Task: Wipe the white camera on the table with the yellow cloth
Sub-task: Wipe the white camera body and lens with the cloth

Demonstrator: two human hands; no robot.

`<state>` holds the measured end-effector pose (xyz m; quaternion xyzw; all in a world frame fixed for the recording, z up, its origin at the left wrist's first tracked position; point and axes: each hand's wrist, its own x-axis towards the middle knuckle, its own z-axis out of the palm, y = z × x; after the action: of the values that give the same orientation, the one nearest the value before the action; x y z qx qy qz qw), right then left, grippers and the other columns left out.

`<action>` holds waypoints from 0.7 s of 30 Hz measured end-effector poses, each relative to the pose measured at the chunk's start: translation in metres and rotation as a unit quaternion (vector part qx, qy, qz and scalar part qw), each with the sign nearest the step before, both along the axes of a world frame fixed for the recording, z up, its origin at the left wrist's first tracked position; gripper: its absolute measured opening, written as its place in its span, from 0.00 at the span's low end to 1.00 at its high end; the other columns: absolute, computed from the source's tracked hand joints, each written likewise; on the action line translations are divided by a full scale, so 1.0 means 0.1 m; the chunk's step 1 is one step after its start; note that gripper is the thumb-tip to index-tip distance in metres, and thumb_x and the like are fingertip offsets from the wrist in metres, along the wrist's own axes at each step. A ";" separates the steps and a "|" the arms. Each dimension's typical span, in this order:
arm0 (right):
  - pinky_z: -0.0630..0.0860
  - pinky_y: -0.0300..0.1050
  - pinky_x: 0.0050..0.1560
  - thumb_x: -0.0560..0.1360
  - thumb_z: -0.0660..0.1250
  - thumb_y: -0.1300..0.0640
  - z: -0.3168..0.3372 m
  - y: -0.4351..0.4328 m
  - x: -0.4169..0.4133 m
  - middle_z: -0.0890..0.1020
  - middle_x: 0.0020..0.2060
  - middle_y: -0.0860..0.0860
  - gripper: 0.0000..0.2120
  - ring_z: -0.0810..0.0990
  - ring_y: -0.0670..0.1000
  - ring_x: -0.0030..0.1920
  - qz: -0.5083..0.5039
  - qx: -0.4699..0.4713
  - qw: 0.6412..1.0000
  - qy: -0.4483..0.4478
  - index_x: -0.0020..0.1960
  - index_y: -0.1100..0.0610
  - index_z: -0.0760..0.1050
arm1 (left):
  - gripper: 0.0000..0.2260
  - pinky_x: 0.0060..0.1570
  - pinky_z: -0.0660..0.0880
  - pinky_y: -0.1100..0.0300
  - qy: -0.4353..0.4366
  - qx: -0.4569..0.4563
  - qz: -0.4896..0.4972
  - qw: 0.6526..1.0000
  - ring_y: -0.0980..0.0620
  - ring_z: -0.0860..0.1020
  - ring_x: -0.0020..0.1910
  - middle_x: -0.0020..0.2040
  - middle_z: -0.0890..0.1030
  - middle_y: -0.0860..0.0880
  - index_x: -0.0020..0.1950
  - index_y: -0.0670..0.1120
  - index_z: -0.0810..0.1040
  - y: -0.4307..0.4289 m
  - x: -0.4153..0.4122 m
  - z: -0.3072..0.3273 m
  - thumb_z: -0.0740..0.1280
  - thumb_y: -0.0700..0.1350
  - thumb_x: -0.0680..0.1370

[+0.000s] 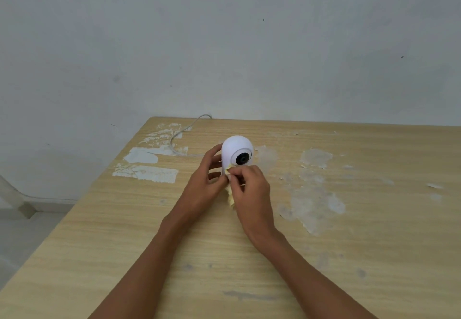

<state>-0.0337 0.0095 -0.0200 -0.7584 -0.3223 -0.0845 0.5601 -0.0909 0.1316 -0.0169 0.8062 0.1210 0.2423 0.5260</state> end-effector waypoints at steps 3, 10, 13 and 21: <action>0.74 0.29 0.50 0.80 0.66 0.63 0.07 0.08 -0.05 0.79 0.50 0.49 0.06 0.79 0.43 0.50 0.014 0.010 1.000 -0.017 0.55 0.58 0.80 | 0.27 0.60 0.78 0.66 0.001 -0.007 -0.003 1.000 0.61 0.81 0.64 0.68 0.79 0.59 0.78 0.62 0.65 0.03 -0.01 -0.01 0.65 0.39 0.84; 0.75 0.37 0.42 0.79 0.66 0.64 -0.09 -0.11 0.11 0.78 0.44 0.50 0.04 0.78 0.45 0.43 -0.028 -0.007 0.999 0.031 0.48 0.56 0.77 | 0.28 0.66 0.77 0.59 -0.007 0.005 -0.003 1.000 0.61 0.78 0.68 0.69 0.79 0.56 0.78 0.62 0.65 0.06 0.00 -0.05 0.67 0.39 0.83; 0.75 0.39 0.43 0.78 0.66 0.63 -0.04 -0.11 0.18 0.78 0.44 0.50 0.04 0.78 0.47 0.44 -0.040 -0.007 0.999 0.034 0.47 0.56 0.77 | 0.28 0.67 0.77 0.56 -0.010 0.005 -0.002 1.000 0.60 0.78 0.68 0.69 0.79 0.56 0.78 0.62 0.65 0.07 0.01 -0.07 0.68 0.40 0.83; 0.76 0.35 0.48 0.78 0.67 0.63 -0.02 -0.03 0.10 0.80 0.46 0.49 0.05 0.80 0.45 0.47 0.036 -0.020 0.999 -0.020 0.52 0.56 0.81 | 0.28 0.68 0.78 0.49 -0.006 -0.004 -0.003 1.000 0.56 0.80 0.67 0.68 0.80 0.56 0.77 0.65 0.66 0.07 0.00 -0.07 0.67 0.40 0.83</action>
<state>-0.0240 0.0066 -0.0222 -0.7559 -0.3622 -0.0732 0.5405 -0.0904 0.1384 -0.0244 0.8032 0.1169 0.2449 0.5302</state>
